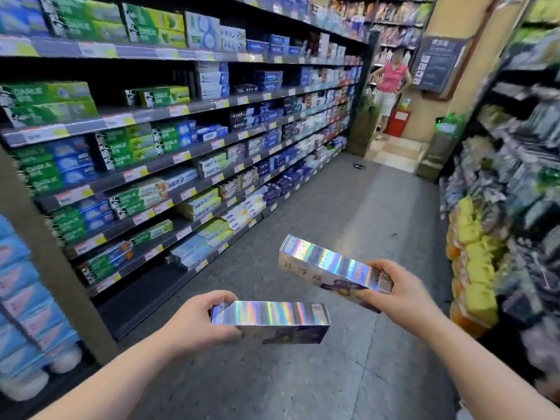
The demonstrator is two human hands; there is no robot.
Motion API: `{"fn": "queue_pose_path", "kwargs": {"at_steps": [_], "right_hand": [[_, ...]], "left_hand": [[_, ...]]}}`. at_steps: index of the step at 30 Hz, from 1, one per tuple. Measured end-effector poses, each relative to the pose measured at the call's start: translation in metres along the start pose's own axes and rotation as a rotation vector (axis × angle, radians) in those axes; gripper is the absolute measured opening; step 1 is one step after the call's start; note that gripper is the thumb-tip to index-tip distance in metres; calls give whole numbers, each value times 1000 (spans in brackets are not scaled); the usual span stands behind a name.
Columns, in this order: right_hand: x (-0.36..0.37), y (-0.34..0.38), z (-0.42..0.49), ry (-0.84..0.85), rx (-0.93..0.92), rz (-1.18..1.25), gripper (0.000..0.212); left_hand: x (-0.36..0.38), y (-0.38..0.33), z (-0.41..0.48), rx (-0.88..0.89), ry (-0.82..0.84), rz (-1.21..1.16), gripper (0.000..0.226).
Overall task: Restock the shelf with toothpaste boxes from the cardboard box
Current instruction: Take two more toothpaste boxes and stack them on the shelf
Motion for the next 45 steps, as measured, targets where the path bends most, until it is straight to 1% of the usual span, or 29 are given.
{"fn": "queue_pose_path", "kwargs": {"at_steps": [5,8,11,15,17,21,24,27,29,31,34,35,40,45], "right_hand": [[-32,-32,87,-20,73,21,39],[-54,-44,128,-61,93,22,38],[-81,-67,173,-123,112,27,34],[-124,-109,232,-162,155,-4,33],[-146,-132,268,-160,143,-3,34],[-192,-169,341,-123,86,-10,32],[-231,-191,394,-53,59,-4,35],[-262,-207,446,21,53,-17,35],[-278,-217,480,43,37,-16,38],[-286,-224,510,72,22,-2,42],[-292,-230,551,121,-21,33,34],[-293,-232,567,139,-42,30,33],[-295,-246,648,158,-94,26,32],[-301,-260,752,170,-133,-38,30]], "left_hand": [[3,-27,112,2,65,-6,27],[1,-55,170,35,107,-17,27],[6,-82,233,43,148,-15,32],[28,-111,315,76,145,13,53],[43,-126,355,86,134,-10,57],[73,-156,427,43,80,-63,54],[88,-186,472,-4,34,-85,46],[99,-219,509,-21,19,-82,45],[105,-232,532,-45,0,-92,37],[109,-239,552,-69,-22,-92,35],[109,-249,584,-85,-58,-76,51],[107,-250,596,-93,-72,-68,54],[99,-252,667,-166,-91,-65,42],[84,-258,768,-126,-104,-108,52]]}}
Point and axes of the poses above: each hand's wrist, its own z-axis towards the middle knuckle, its own x-axis out of the palm, y = z × x, the point moved 5 cm from there along z, towards the middle knuckle, and after that the axes turned 5 degrees about y, right-handed, at the moved point
